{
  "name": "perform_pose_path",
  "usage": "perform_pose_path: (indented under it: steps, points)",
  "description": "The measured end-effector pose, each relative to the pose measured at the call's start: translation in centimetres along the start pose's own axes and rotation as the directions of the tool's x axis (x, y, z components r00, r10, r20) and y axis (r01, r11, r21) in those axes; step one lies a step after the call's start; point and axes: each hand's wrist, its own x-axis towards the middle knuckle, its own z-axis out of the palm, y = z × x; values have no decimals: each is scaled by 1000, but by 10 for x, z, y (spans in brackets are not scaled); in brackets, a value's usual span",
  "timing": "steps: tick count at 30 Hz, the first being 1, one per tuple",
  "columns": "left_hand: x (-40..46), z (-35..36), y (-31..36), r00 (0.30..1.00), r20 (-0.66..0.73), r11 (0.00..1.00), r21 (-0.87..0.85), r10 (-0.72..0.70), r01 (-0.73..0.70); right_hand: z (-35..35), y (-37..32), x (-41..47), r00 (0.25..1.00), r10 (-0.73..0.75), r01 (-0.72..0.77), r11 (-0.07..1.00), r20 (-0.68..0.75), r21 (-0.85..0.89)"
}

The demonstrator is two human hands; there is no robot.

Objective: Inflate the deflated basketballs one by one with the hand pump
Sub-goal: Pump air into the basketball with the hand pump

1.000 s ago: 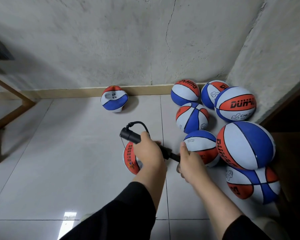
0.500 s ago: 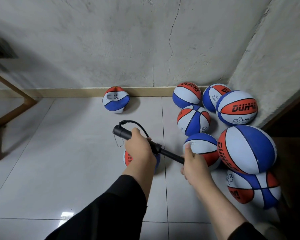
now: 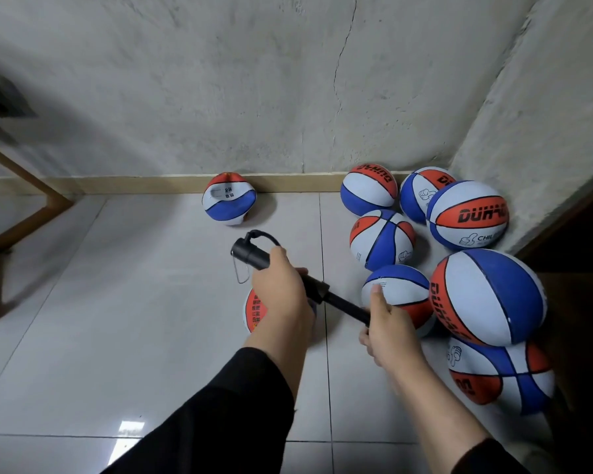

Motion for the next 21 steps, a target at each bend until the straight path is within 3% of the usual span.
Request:
perform_pose_path:
  steps: [5,11,17,21]
  points:
    - [4,-3,-8,1000,-10,999,-31,-30,30,4,4,-1,999,21,-19,998,37,-52]
    - [-18,-4,-41,996,-56,998,-23,-62,61,14,2,-5,992,-114,122,974,51,-191]
    - [-8,-1,-23,999,18,1000,9,-29,28,15,-2,-8,997,-49,54,996,59,-70]
    - [11,-8,-2,1000,-23,1000,-2,9,-9,0,8,4,999,17,-16,999,27,-32]
